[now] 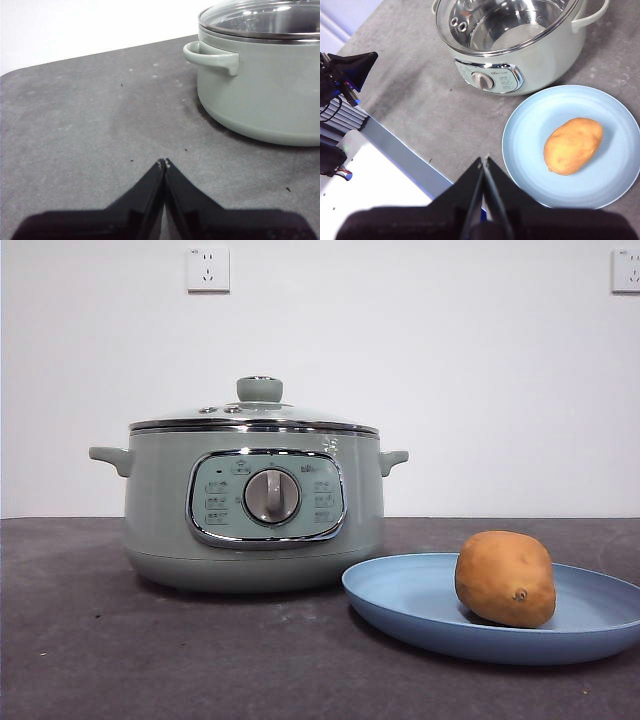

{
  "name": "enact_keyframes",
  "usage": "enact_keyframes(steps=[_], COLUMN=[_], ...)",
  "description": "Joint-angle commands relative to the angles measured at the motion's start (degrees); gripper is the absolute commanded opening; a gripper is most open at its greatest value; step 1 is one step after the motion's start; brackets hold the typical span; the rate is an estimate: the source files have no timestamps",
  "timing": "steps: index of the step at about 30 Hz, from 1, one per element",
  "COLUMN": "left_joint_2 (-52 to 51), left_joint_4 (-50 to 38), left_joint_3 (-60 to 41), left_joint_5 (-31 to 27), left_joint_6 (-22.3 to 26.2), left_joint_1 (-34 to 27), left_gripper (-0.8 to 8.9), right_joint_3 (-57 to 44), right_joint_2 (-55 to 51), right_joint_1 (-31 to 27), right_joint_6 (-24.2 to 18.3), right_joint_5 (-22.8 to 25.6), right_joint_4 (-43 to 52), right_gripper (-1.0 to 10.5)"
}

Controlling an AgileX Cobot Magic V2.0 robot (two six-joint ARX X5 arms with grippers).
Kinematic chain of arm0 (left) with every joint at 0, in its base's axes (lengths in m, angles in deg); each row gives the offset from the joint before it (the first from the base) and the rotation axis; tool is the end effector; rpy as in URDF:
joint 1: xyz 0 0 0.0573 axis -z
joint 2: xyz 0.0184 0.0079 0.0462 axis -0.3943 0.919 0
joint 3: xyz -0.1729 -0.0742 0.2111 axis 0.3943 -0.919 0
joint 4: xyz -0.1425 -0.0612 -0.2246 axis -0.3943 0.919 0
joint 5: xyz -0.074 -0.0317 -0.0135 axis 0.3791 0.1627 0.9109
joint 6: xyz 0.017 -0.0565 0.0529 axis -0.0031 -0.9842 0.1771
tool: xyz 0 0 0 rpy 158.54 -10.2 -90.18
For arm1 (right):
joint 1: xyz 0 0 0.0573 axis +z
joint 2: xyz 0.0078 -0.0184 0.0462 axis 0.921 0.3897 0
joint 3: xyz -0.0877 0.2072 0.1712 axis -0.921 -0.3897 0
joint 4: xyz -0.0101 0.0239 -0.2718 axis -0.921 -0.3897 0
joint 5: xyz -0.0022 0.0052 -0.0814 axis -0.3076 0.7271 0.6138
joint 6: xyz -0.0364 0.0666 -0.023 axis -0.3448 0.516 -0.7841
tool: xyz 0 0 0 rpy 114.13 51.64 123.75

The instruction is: Take the potato out from the steamer,put the potato on the plate,close the lid

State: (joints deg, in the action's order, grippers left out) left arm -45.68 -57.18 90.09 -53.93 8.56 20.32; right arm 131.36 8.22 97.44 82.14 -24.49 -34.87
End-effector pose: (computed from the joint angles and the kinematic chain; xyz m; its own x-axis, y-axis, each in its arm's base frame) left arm 0.1348 -0.0052 0.1432 0.9714 -0.1359 -0.1945 0.1617 0.9791 0.1231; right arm 0.1309 0.0998 0.3494 0.4784 0.6348 -0.6068 -0.6043 0.7394 0.2970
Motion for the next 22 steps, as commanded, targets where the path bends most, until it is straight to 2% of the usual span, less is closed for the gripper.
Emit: enact_keyframes(steps=[1,3,5,7,8,12,13,18,22], left_joint_2=[-0.24,-0.24,-0.24,-0.24,-0.24,-0.24,-0.24,-0.24,-0.24], left_joint_4=[0.09,0.09,0.09,0.09,0.09,0.09,0.09,0.09,0.09], left_joint_3=[-0.83,-0.83,-0.83,-0.83,-0.83,-0.83,-0.83,-0.83,-0.83], left_joint_5=[-0.04,-0.04,-0.04,-0.04,-0.04,-0.02,0.07,-0.02,-0.02], left_joint_6=[-0.33,-0.33,-0.33,-0.33,-0.33,-0.31,-0.33,-0.33,-0.33], left_joint_1=[-0.17,-0.17,-0.17,-0.17,-0.17,-0.17,-0.17,-0.17,-0.17], left_gripper=[-0.04,-0.04,-0.04,-0.04,-0.04,-0.04,-0.04,-0.04,-0.04], right_joint_3=[0.0,0.0,-0.13,-0.98,-1.68,-8.5,-10.56,-22.82,-32.06], right_joint_2=[-0.17,-0.22,-0.83,-2.56,-3.43,-9.46,-10.93,-19.26,-25.2], right_joint_1=[0.07,0.07,-0.7,-3.23,-4.81,-14.99,-17.27,-27.45,-31.89], right_joint_6=[-0.98,-2.84,-2.95,-5.57,-6.43,-6.34,-6.36,-8.9,-8.98], right_joint_5=[0.28,2.43,7.67,11.96,11.63,2.58,1.7,1.57,1.77], right_joint_4=[0.2,0.76,3.65,8.61,10.91,21.42,23.69,36.68,45.13], right_gripper=[0.0,0.0,0.0,0.0,0.0,0.0,0.0,0.0,0.0])
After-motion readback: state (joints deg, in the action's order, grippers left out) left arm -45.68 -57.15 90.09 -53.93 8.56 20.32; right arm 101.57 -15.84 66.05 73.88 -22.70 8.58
